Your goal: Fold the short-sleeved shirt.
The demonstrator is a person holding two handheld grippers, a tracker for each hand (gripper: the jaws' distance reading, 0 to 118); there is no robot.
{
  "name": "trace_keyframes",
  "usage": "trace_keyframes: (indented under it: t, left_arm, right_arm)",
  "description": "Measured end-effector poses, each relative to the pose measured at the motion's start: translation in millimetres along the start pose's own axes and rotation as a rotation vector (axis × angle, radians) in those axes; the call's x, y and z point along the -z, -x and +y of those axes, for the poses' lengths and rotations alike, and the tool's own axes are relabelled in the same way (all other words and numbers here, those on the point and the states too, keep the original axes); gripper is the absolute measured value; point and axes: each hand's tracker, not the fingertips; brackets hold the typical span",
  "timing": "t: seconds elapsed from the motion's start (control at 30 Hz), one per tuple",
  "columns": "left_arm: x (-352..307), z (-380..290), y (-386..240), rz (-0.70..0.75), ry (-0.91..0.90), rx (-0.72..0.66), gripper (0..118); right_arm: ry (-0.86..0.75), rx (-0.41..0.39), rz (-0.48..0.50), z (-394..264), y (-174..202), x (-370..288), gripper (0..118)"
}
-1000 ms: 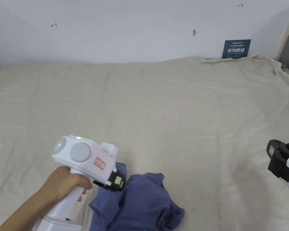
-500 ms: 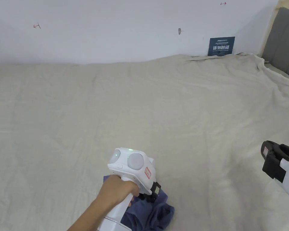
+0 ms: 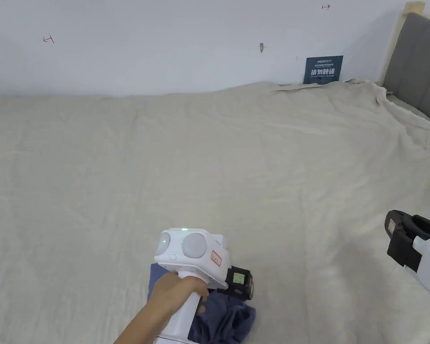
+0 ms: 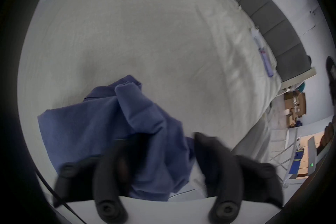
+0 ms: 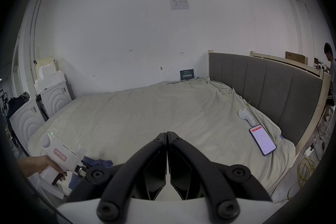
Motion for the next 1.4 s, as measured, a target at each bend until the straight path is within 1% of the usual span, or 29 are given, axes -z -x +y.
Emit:
trace_keyframes:
  t: [0.03,0.2,0.3,0.43,0.47,0.5,0.53,0.57,0.6,0.63,0.67,0.83,1.13,1.4]
  left_arm:
    - [-6.1,-0.6,-0.7,0.010,-0.017,-0.001,118]
    - [-55.3,-6.1,2.4,-0.013,-0.231,0.028,118]
    - [-83.2,-12.0,10.5,-0.008,-0.341,0.017,118]
    - [-100.3,-22.1,28.6,0.054,-0.413,0.009,118]
    - [-102.4,-27.9,32.7,0.068,-0.459,0.007,114]
    - [-102.5,-31.4,36.5,0.088,-0.517,0.009,104]
    - [-102.3,-38.1,39.6,0.101,-0.565,0.019,84]
    - [-100.5,-44.5,42.6,0.113,-0.603,0.023,51]
    - [-97.0,-50.1,44.6,0.137,-0.630,0.018,25]
    - [-93.1,-55.5,44.3,0.169,-0.642,0.012,11]
    - [-89.0,-61.8,45.5,0.176,-0.653,0.021,1]
    - [-55.3,-83.0,41.8,0.233,-0.636,0.061,0]
    - [24.5,-107.7,19.3,0.239,-0.527,0.099,0]
    - [50.4,-101.3,-15.4,0.202,-0.512,0.171,0]
  right_arm:
    - [-0.001,-0.001,0.001,0.9,1.3,-0.7,0]
    - [-0.012,-0.004,0.002,6.1,4.9,-3.5,0]
    - [-0.018,-0.007,0.004,8.6,6.4,-4.4,0]
    - [-0.024,-0.010,0.006,10.9,7.9,-5.0,0]
    - [-0.025,-0.009,0.007,11.3,8.2,-5.1,0]
    - [-0.025,-0.009,0.008,11.6,8.5,-5.1,0]
    - [-0.026,-0.010,0.009,11.7,8.8,-5.2,0]
    - [-0.026,-0.010,0.009,11.5,9.2,-5.1,0]
    - [-0.025,-0.010,0.010,11.4,9.4,-5.1,0]
    - [-0.024,-0.009,0.012,11.1,9.5,-5.1,0]
    - [-0.023,-0.009,0.012,10.7,9.7,-5.2,0]
    - [-0.014,-0.003,0.009,7.0,7.8,-4.4,0]
    - [0.013,-0.004,-0.001,1.8,-3.3,-5.0,0]
    - [0.027,0.014,-0.031,-2.0,-17.7,-5.0,0]
